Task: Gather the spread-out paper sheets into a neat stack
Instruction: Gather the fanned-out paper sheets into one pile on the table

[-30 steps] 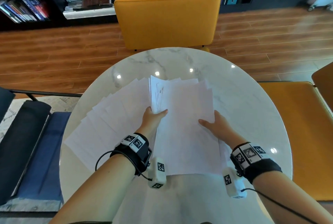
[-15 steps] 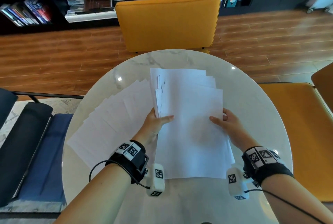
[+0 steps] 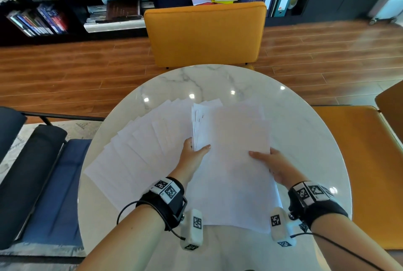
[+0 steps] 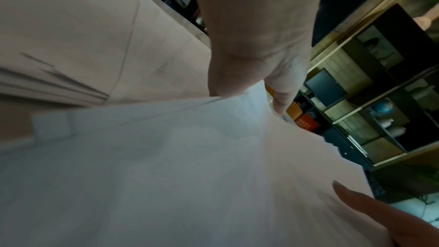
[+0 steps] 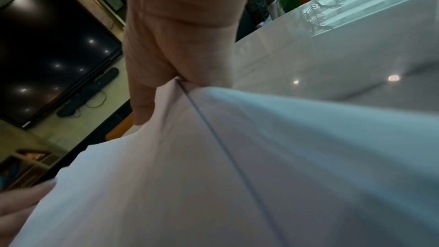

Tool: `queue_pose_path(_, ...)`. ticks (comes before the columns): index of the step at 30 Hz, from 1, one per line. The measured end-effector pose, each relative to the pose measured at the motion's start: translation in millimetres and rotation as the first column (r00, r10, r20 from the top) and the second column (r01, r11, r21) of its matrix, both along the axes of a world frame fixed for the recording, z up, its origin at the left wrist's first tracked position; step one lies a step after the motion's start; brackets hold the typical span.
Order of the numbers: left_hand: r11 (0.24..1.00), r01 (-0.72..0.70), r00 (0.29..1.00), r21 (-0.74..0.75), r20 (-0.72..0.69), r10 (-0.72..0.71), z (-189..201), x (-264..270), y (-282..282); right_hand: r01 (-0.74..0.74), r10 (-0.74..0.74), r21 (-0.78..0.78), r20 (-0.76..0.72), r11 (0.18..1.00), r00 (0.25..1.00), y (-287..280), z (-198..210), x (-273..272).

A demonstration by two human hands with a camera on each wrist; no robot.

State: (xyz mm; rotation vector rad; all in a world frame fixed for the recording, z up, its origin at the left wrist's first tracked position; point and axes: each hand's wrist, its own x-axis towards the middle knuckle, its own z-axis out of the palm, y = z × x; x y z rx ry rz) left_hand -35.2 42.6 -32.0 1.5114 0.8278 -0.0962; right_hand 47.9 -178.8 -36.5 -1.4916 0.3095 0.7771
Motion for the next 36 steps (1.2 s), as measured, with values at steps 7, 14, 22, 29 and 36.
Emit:
queue_pose_path(7, 0.998, 0.033, 0.999, 0.06, -0.022, -0.032, -0.6, -2.4, -3.4, -0.039, 0.06, -0.212, 0.098, 0.977, 0.993, 8.0, -3.5, -4.3)
queue_pose_path(14, 0.937, -0.289, 0.947, 0.197, -0.084, 0.31, -2.0, -19.6, 55.7, -0.014, 0.084, -0.352, 0.183, 0.936, 0.979, -0.6, 2.3, 5.9)
queue_pose_path(22, 0.944, -0.327, 0.936, -0.048, -0.154, 0.317, -3.6, -20.6, 79.7, -0.048, 0.153, -0.356, 0.275, 0.933, 0.949, 12.6, 3.0, 9.9)
queue_pose_path(29, 0.976, -0.215, 0.971, 0.021, -0.102, 0.216, 1.6, 5.4, 54.3, -0.098, 0.185, -0.309, 0.267, 0.946, 0.946, 17.5, -3.2, 7.9)
queue_pose_path(36, 0.984, -0.177, 0.983, -0.029, -0.046, 0.176, -11.6, 16.4, 44.5, -0.096, 0.154, -0.232, 0.248, 0.968, 0.957, 17.2, -8.9, 7.4)
